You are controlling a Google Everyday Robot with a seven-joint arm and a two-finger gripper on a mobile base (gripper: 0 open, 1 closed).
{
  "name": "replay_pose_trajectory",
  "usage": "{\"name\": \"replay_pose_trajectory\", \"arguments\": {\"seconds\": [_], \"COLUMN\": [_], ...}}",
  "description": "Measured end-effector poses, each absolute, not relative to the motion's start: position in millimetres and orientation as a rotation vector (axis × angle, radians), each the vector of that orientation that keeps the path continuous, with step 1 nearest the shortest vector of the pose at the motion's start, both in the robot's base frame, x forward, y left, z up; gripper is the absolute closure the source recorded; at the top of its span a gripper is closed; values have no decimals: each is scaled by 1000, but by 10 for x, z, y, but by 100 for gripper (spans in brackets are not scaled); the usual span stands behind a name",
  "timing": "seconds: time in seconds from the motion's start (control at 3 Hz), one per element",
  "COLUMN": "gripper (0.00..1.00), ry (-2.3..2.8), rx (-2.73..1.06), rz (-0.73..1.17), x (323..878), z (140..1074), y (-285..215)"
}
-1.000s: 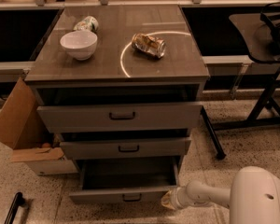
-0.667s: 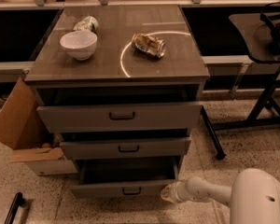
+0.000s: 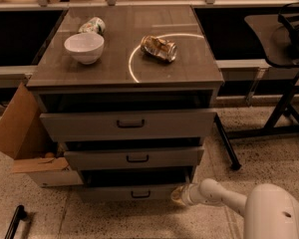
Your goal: Close bottom drawer
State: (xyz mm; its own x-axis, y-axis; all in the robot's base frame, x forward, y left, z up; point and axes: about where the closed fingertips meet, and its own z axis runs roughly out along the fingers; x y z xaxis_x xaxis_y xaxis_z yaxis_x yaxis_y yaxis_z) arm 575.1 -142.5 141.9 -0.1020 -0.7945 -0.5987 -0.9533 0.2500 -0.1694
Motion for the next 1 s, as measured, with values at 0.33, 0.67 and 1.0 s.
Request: {"name": "replay_pose_trajectory", "arguments": {"seconds": [0.33, 0.67, 1.0], "gripper": [100, 100, 100], "ry": [1926, 1929, 1932], "rx": [-1574, -1564, -1550], "rz": [370, 385, 393], "x": [5981, 6188, 6340], "z": [1399, 1365, 1359], "y": [-1414, -1421, -1454]}}
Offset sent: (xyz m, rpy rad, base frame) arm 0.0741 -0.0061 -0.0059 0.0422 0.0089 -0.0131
